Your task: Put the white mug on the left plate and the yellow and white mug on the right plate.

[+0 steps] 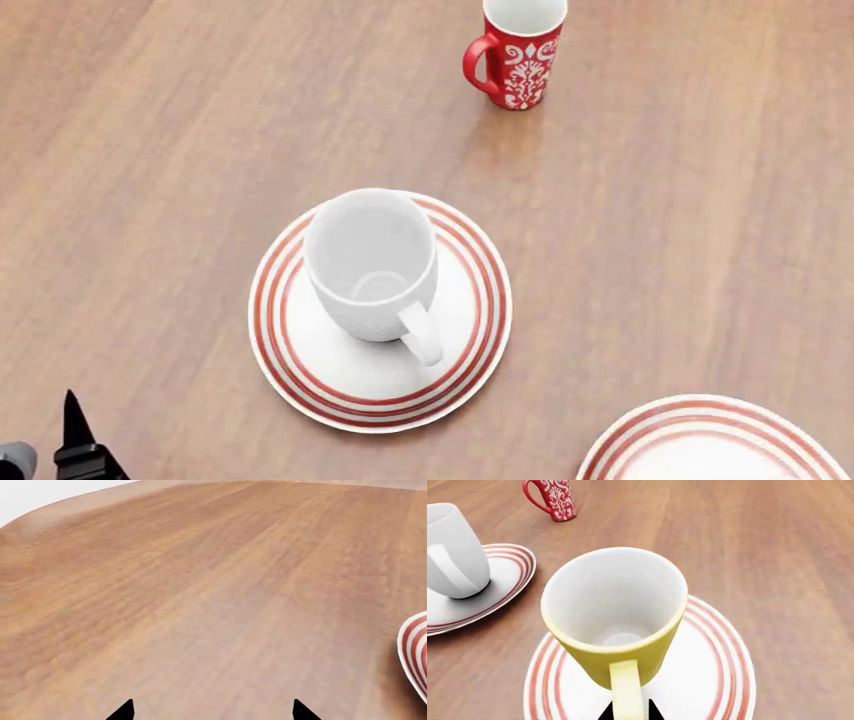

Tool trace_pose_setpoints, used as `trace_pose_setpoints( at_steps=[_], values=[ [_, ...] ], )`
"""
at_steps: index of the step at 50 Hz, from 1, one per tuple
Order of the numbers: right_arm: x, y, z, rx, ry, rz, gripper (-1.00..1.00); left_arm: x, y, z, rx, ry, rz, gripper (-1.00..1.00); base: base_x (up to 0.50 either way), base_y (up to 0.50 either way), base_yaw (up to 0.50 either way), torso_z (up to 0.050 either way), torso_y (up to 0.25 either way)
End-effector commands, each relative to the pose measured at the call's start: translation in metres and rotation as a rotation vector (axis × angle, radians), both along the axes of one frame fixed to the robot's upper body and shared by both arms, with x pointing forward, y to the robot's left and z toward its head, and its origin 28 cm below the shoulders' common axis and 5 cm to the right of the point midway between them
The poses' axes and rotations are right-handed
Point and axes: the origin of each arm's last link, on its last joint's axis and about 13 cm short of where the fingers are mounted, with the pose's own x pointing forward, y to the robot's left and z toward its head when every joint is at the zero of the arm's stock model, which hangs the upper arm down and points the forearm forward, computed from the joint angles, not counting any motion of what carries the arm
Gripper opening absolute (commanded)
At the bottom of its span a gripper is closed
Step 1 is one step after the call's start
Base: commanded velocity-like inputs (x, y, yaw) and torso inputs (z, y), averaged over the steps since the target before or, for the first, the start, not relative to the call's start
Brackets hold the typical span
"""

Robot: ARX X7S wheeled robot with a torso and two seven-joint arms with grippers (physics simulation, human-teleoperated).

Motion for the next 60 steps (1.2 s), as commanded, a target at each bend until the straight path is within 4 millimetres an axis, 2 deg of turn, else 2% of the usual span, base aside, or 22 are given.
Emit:
trace_pose_setpoints(
  at_steps=[1,22,23,34,48,54,60],
  values=[
    [0.002,-0.003,-0.010,-0.006,0.011,0.015,-1.00,0.001,0.002,0.002,-0.013,-0.025,0.022,1.00,0.00,0.00,0.00,0.000,0.000],
    [0.004,-0.004,-0.017,0.016,0.010,0.001,-1.00,0.000,0.003,0.002,-0.010,-0.024,0.020,1.00,0.00,0.00,0.00,0.000,0.000],
    [0.004,-0.003,-0.015,0.014,0.004,-0.006,1.00,0.000,0.003,0.002,-0.011,-0.025,0.020,1.00,0.00,0.00,0.00,0.000,0.000],
    [-0.008,-0.002,0.008,0.013,-0.143,-0.006,1.00,0.001,0.003,0.002,-0.012,-0.022,0.021,1.00,0.00,0.00,0.00,0.000,0.000],
    [-0.018,0.004,0.027,-0.025,-0.261,0.034,1.00,0.002,0.003,0.003,-0.012,-0.022,0.024,1.00,0.00,0.00,0.00,0.000,0.000],
    [-0.011,0.004,0.044,-0.038,-0.316,0.034,1.00,0.002,0.003,0.002,-0.013,-0.024,0.025,1.00,0.00,0.00,0.00,0.000,0.000],
    [0.011,0.003,0.062,-0.033,-0.381,0.042,1.00,0.003,0.003,0.003,-0.015,-0.027,0.025,1.00,0.00,0.00,0.00,0.000,0.000]
  ],
)
